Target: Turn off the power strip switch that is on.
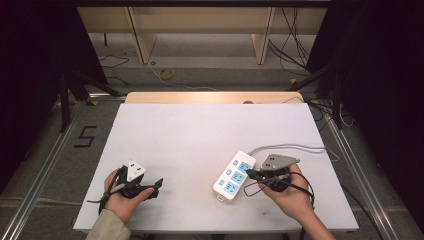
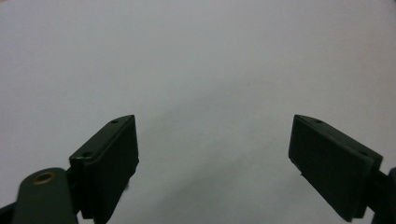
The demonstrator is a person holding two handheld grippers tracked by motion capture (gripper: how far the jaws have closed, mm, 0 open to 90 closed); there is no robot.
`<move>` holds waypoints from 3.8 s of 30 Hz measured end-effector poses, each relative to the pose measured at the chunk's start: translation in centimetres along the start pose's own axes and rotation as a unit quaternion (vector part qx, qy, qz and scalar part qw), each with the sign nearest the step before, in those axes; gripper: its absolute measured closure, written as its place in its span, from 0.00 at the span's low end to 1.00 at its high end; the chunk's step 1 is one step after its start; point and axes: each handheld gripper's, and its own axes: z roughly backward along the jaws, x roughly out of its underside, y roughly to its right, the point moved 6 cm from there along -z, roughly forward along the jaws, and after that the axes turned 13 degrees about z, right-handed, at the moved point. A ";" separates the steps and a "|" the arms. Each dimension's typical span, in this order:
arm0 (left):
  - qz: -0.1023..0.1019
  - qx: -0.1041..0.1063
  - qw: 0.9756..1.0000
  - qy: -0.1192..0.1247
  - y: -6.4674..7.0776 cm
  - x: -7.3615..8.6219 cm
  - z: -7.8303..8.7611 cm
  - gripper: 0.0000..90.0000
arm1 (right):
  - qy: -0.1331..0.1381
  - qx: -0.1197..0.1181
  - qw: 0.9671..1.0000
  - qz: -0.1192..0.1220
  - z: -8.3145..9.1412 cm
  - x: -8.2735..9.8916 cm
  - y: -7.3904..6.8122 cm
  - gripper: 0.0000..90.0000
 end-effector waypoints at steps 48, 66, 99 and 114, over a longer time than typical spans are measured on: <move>-0.002 0.000 1.000 0.001 0.0 0.0 0.0 0.17 | -0.007 -0.020 1.000 0.012 -1.3 -1.3 -1.0 1.00; -0.002 0.000 1.000 0.002 0.1 -0.1 0.0 0.17 | -0.011 -0.028 0.999 0.017 -1.9 -1.7 -1.4 1.00; -0.003 0.001 1.000 0.003 0.1 -0.1 0.0 0.17 | -0.021 -0.044 0.998 0.029 -3.4 -2.6 -2.4 1.00; -0.002 0.001 1.000 0.002 0.2 -0.1 -0.1 0.17 | -0.030 -0.052 0.998 0.035 -4.3 -2.7 -2.8 1.00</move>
